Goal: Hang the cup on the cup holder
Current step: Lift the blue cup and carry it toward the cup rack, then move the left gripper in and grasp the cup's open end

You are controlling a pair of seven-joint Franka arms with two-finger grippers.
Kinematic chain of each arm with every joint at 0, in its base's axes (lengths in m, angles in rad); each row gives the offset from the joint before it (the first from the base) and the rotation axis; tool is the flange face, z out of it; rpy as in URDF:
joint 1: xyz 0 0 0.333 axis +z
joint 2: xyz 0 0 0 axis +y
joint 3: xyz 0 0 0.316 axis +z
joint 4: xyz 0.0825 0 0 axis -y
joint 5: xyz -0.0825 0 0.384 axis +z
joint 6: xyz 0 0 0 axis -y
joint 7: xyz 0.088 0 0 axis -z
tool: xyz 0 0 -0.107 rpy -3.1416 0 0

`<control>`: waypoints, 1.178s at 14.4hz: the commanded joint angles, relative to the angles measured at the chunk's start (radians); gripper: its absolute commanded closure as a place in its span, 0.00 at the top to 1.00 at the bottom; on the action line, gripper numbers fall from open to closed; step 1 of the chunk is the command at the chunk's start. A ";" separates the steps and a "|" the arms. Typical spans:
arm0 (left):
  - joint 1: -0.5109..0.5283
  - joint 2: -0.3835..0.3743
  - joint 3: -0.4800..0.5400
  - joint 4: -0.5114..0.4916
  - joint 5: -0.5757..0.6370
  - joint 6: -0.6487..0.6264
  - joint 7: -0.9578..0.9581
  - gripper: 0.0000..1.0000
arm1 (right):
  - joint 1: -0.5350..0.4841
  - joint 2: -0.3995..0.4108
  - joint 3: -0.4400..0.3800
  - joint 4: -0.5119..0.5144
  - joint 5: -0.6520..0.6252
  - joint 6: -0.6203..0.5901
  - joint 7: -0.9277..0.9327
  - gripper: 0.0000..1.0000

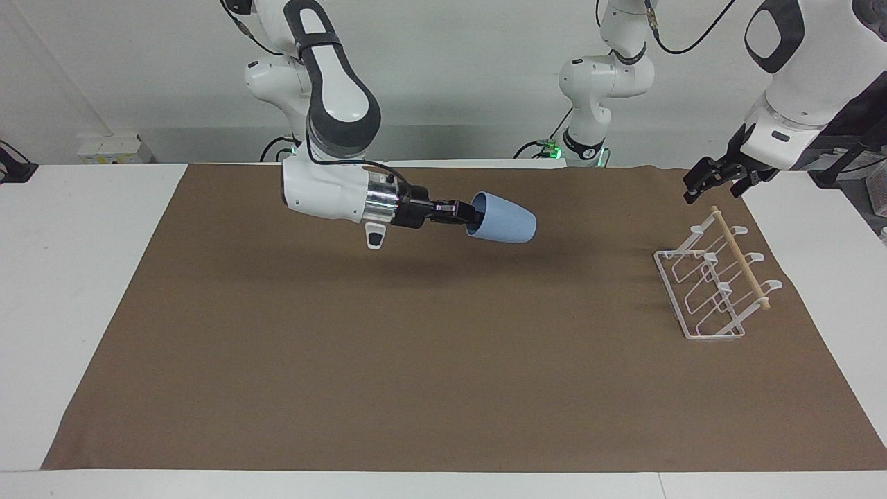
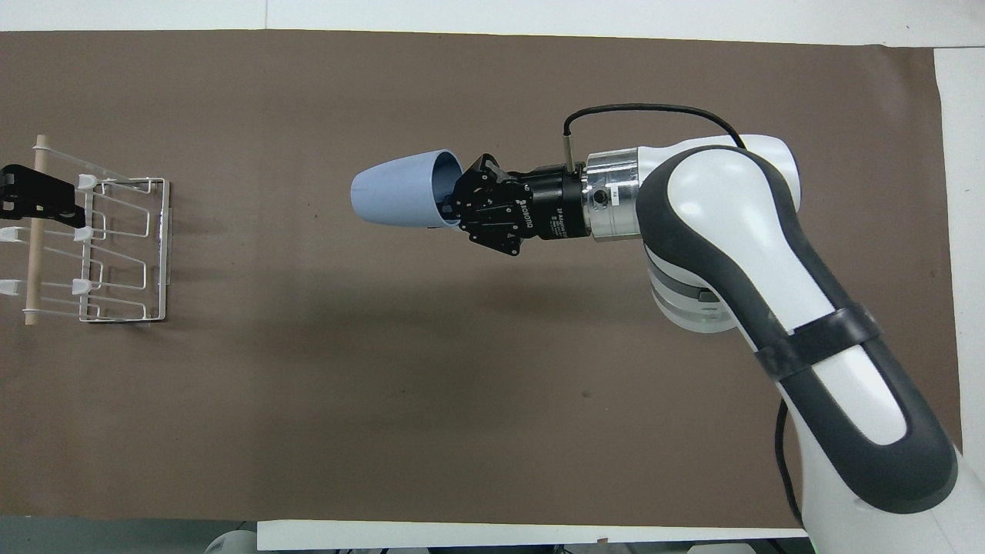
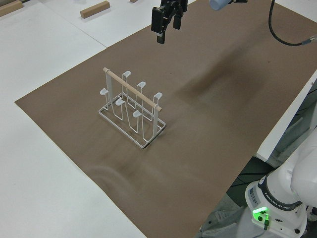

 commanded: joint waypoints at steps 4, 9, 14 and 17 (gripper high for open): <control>-0.159 -0.075 -0.008 -0.152 -0.191 0.170 -0.643 1.00 | 0.022 -0.019 -0.003 -0.023 0.027 0.035 0.030 0.00; -0.245 -0.061 -0.008 -0.204 -0.355 0.371 -1.153 1.00 | 0.024 -0.019 -0.003 -0.023 0.027 0.041 0.034 0.00; -0.314 -0.040 -0.008 -0.210 -0.471 0.471 -1.398 1.00 | 0.036 -0.017 -0.003 -0.023 0.027 0.055 0.044 0.00; -0.340 -0.038 -0.008 -0.231 -0.504 0.476 -1.451 1.00 | 0.037 -0.017 -0.003 -0.023 0.027 0.056 0.045 0.00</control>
